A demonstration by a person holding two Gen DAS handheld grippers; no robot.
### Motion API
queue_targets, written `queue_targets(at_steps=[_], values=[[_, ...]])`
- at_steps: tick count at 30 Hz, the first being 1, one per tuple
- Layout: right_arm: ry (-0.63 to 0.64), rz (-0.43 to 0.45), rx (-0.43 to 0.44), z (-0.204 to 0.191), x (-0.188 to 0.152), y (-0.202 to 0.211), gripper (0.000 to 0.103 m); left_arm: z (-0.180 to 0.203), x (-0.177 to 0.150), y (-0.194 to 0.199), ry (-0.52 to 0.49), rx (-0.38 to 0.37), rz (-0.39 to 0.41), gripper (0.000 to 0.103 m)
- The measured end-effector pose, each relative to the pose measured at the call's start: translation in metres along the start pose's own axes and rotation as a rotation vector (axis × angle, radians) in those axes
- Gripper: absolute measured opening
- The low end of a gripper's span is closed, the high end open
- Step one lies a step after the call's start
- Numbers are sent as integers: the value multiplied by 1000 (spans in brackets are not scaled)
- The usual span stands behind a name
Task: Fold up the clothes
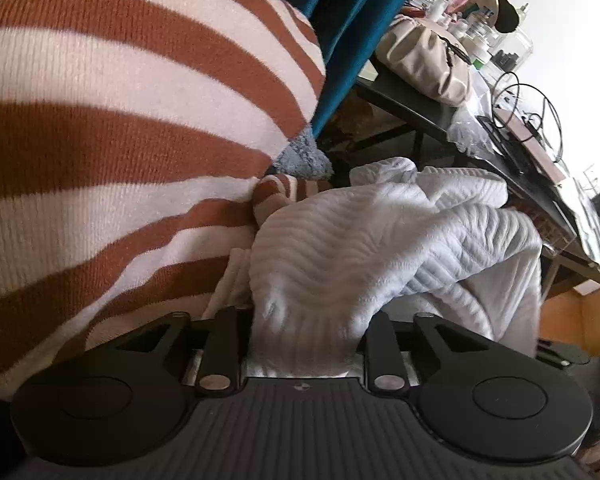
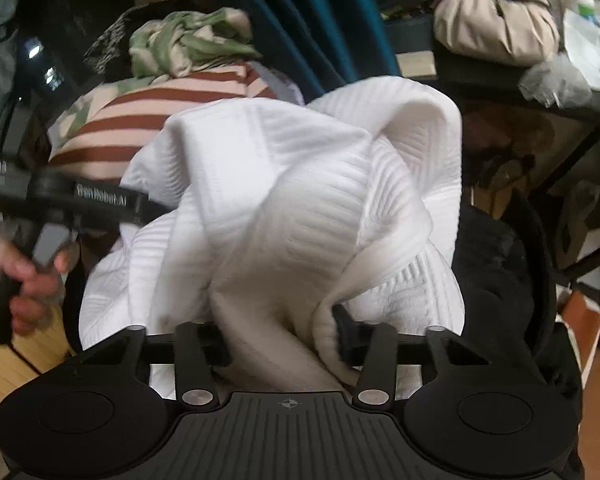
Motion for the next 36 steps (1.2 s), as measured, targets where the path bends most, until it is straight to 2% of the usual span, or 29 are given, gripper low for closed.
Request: queue_targets(at_steps=[2,4,5,9,13,21,23,26,28,35,36], values=[[17,-1,-18,-8,-2,5,30,4,3,9,-28,-27,-5,54],[52,1,-36,-18,-4,12,26,8,8,22,-76,-59,1,69],[68,4,-43,-23,-5,16,24,11,11,28,-100,-75,4,72],[75,2,-78,-46,-15,30,23,20,20,54,-196,-140,17,75],[-3,20,-127,-63,-35,38,22,29,29,81,-292,-204,29,79],[39,52,-257,-107,-56,43,21,98,58,41,-554,-283,-16,98],[43,58,-286,-113,-57,39,21,120,56,21,-621,-290,-58,101],[47,64,-322,-117,-58,32,21,153,43,-11,-746,-272,-147,102],[52,66,-342,-119,-59,28,21,169,30,-29,-845,-232,-191,102],[39,80,-378,-126,-63,19,21,188,-7,-70,-1103,-72,-251,102],[35,80,-384,-126,-64,17,21,188,-12,-75,-1144,-48,-255,96]])
Point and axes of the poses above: each gripper's, at about its wrist camera, not at the fingertips, and y roughly against the way its jaws point, z to its right, x to its top, the point moved 4 cm from there along -y, roughly the way its jaws point, and after that the axes turned 3 degrees about -z, right-handed, at the moved point
